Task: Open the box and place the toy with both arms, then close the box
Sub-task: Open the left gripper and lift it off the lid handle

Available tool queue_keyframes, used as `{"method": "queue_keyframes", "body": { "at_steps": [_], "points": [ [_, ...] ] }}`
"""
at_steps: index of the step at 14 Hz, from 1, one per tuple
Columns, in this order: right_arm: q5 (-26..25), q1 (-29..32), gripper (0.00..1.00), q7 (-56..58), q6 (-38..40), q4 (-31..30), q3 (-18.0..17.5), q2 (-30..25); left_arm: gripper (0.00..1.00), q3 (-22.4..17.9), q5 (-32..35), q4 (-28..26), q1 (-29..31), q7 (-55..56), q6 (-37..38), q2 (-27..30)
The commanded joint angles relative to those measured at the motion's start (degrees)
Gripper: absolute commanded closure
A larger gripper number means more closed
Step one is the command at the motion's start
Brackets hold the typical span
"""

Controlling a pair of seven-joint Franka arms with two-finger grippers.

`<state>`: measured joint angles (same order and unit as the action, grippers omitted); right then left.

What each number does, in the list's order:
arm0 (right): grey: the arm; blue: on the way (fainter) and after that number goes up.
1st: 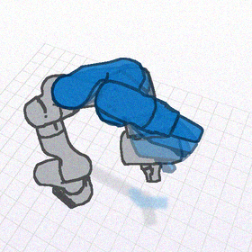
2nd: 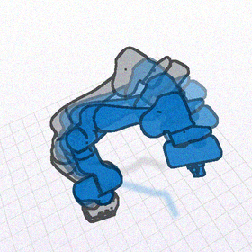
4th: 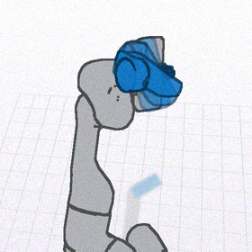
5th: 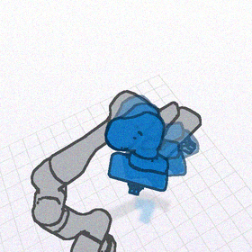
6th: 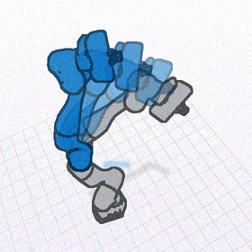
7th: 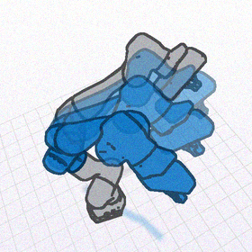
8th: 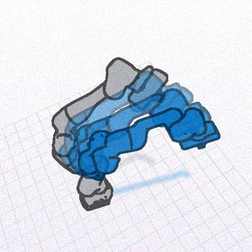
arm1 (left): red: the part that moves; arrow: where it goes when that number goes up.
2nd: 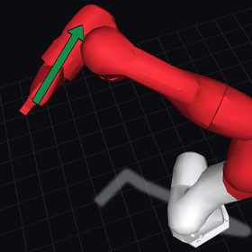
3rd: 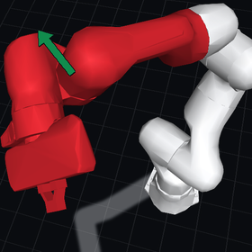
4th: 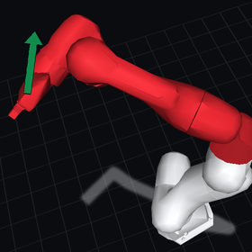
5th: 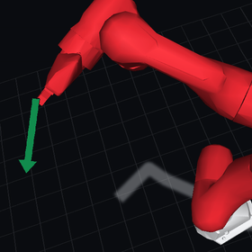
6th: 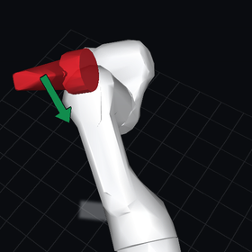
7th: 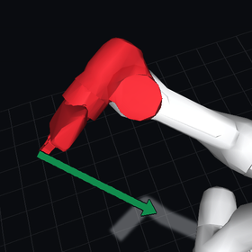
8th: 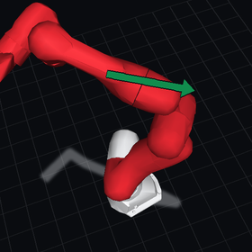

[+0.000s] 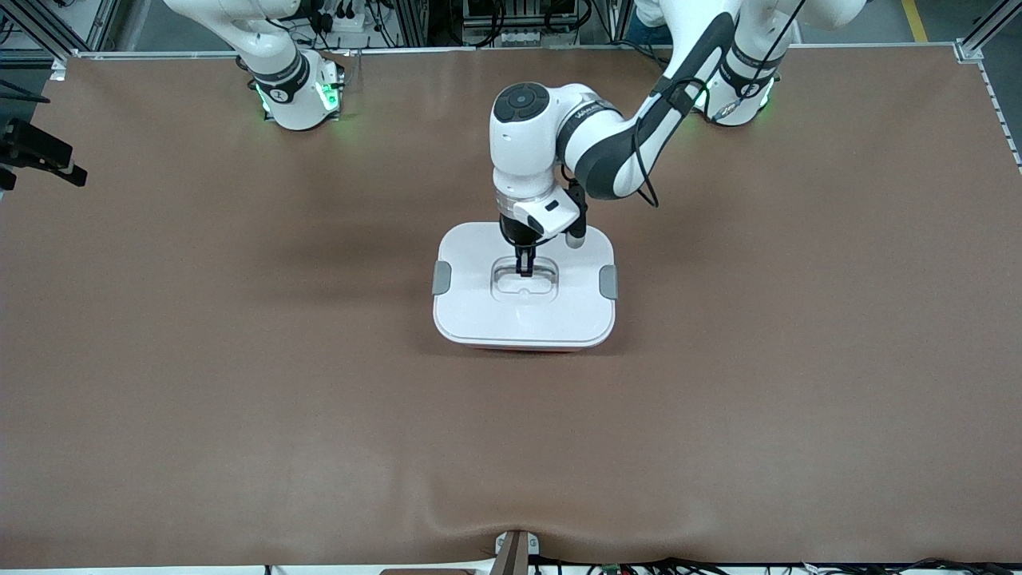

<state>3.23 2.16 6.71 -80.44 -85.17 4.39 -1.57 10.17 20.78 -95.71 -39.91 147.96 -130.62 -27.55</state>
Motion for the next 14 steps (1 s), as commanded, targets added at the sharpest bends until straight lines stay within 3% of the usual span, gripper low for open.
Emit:
{"method": "queue_keyframes", "body": {
  "at_steps": [1, 7, 8, 9, 12, 13, 14],
  "points": [
    [-0.8, 0.6, 0.0, -0.7, 0.6, 0.9, -0.5, 0.1, 1.0, -0.2, 1.3, -3.0, 0.0, 0.6, -0.7, 2.0],
    [-0.8, 0.6, 0.0, -0.6, 0.6, 0.9, -0.5, 0.2, 1.0, -0.1, 2.2, -2.5, 0.1, 0.9, -0.7, 1.5],
    [-0.8, 0.6, 0.0, -0.6, 0.6, 0.9, -0.5, 0.2, 0.91, -0.1, 1.8, -2.4, 0.2, 0.9, -0.6, 1.5],
    [-0.8, 0.6, 0.0, -0.6, 0.6, 0.9, -0.5, 0.3, 0.74, -0.1, 1.7, -2.1, 0.2, 0.8, -0.5, 1.5],
    [-0.9, 1.0, 0.0, -0.6, 0.6, 0.9, -0.5, 0.4, 0.1, -0.1, 1.5, -0.4, 0.0, 1.0, 0.1, 2.0],
    [-0.9, 1.2, 0.0, -0.5, 0.6, 0.9, -0.5, 0.4, 0.0, -0.1, 1.5, 0.0, -0.2, 1.0, 0.5, 2.2],
    [-0.9, 1.2, 0.0, -0.6, 0.6, 0.9, -0.5, 0.4, 0.0, -0.1, 1.5, 0.2, -0.2, 1.1, 0.7, 2.4]
  ]
}}
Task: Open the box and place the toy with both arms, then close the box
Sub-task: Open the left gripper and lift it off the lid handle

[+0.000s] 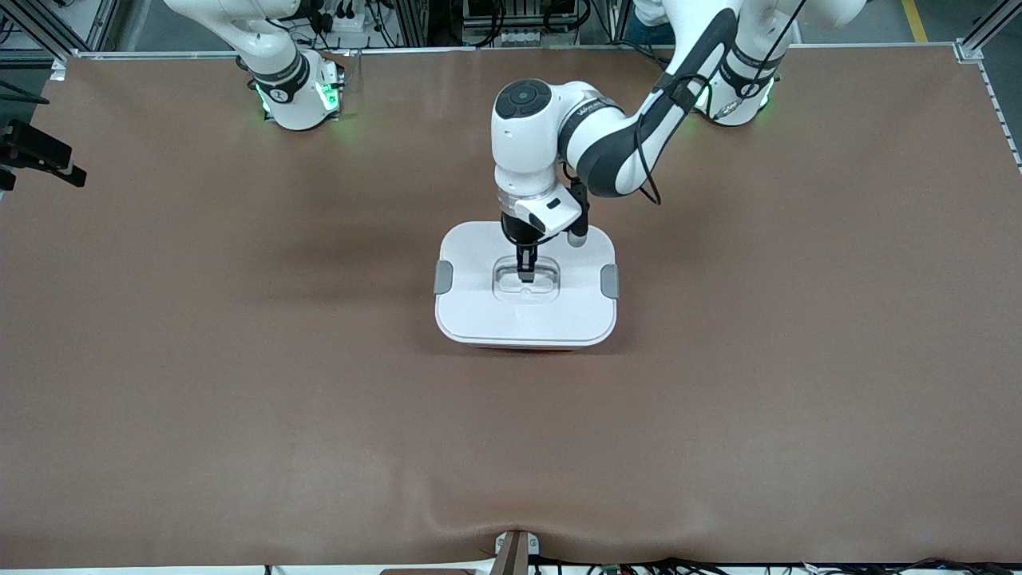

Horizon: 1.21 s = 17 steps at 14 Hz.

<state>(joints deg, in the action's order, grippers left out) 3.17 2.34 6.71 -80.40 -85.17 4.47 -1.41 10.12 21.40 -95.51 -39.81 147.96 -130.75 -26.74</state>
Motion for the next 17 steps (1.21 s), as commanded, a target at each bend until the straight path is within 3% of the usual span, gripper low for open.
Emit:
{"method": "queue_keyframes", "body": {
  "at_steps": [1, 8, 13, 17],
  "points": [
    [-0.8, 0.9, 0.0, -0.6, 0.6, 0.9, -0.6, 0.3, 0.0, -0.1, 0.8, 0.3, -0.2, 0.9, 1.2, 2.0],
    [-1.2, 0.8, 0.0, -0.7, 0.6, 0.9, -0.6, 0.3, 0.0, -0.9, 1.5, 1.6, 0.7, -7.8, 5.0, 5.5],
    [-1.4, 0.7, 0.0, -0.7, 0.6, 0.9, -0.6, 0.3, 0.0, -0.5, 0.3, 2.8, 6.2, -15.0, 6.7, 8.2],
    [-1.4, 0.7, 0.0, -0.7, 0.6, 0.9, -0.6, 0.3, 0.0, -0.5, -2.8, 2.8, 11.3, -26.9, 6.7, 9.5]
  ]
}}
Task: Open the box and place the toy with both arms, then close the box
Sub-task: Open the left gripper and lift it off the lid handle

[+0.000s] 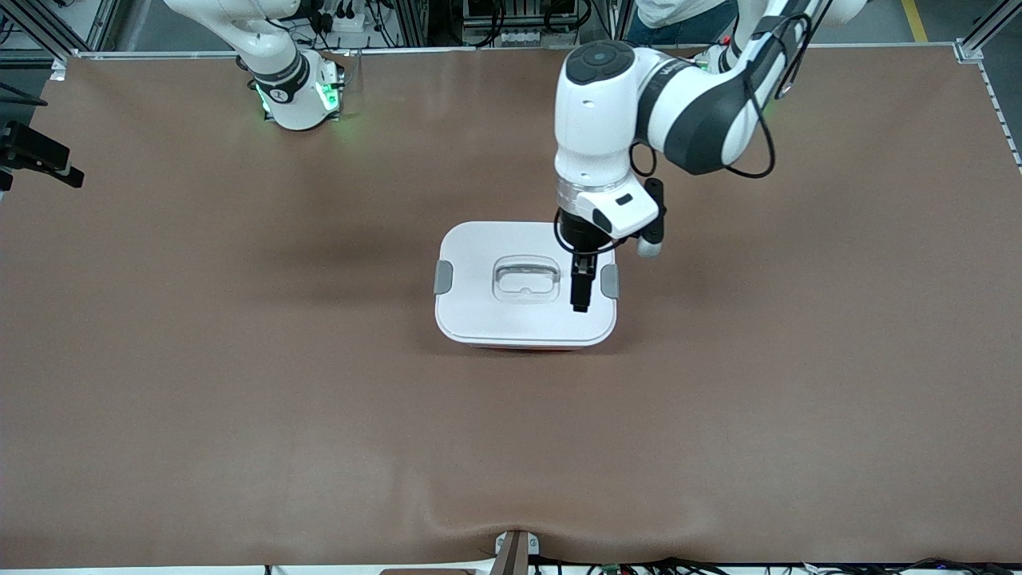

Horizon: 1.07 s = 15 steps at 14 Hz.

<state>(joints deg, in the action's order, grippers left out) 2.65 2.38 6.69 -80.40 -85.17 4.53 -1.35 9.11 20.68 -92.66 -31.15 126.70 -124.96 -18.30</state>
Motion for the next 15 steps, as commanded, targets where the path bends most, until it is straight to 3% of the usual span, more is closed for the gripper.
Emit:
{"method": "queue_keyframes", "body": {
  "at_steps": [1, 15],
  "points": [
    [-1.0, 0.7, 0.0, -0.7, 0.6, 0.9, -0.7, 0.2, 0.0, 0.6, -2.9, -0.1, 4.2, -9.9, 0.9, 1.8],
    [-1.0, 0.8, 0.0, -0.8, 0.6, 0.9, -0.7, 0.2, 0.0, 0.7, -8.2, 0.9, 20.1, -59.4, 7.1, 5.8]
  ]
}}
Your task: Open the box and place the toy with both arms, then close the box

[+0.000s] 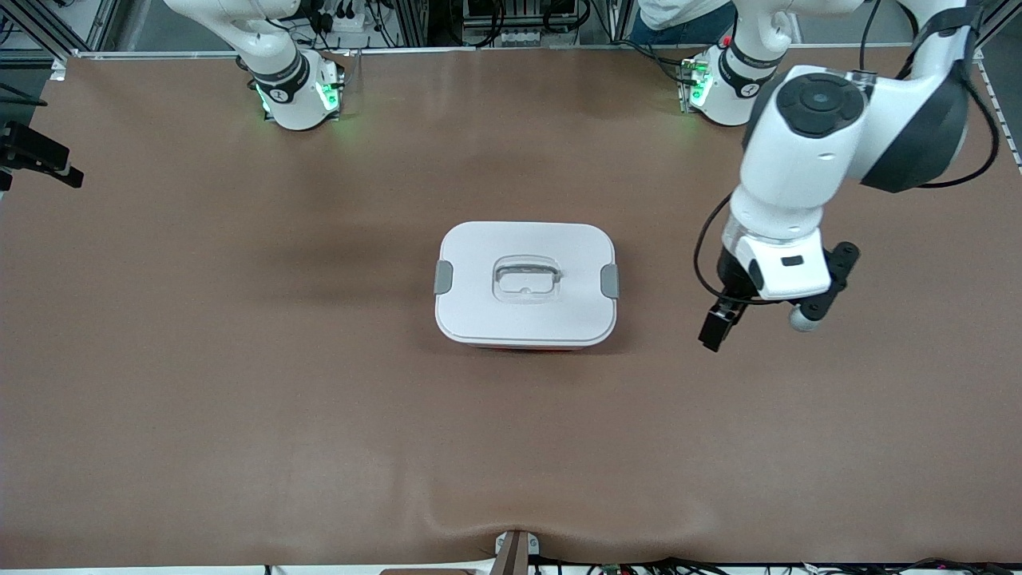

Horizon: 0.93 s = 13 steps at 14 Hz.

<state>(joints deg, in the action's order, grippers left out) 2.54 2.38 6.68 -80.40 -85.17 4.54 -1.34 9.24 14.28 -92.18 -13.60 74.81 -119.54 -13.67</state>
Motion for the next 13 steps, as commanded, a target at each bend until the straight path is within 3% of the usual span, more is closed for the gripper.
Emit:
{"method": "queue_keyframes", "body": {
  "at_steps": [1, 8, 11, 13],
  "points": [
    [-0.9, 0.9, 0.0, -0.8, 0.6, 0.9, -0.7, 0.2, 0.0, 0.6, -3.1, 1.3, 3.7, -12.2, 2.4, 1.2],
    [-1.0, 0.9, 0.0, -0.8, 0.6, 0.9, -0.7, 0.2, 0.0, 1.7, -10.4, 4.4, 13.2, -36.0, 8.4, 2.1],
    [-1.0, 0.9, 0.0, -0.8, 0.6, 0.9, -0.7, 0.2, 0.0, 1.9, -10.4, 4.5, 13.5, -39.5, 12.1, 4.3],
    [-1.0, 0.9, 0.0, -0.8, 0.6, 0.9, -0.7, 0.2, 0.0, 1.3, -10.6, 5.3, 13.1, -47.4, 14.6, 5.4]
  ]
}}
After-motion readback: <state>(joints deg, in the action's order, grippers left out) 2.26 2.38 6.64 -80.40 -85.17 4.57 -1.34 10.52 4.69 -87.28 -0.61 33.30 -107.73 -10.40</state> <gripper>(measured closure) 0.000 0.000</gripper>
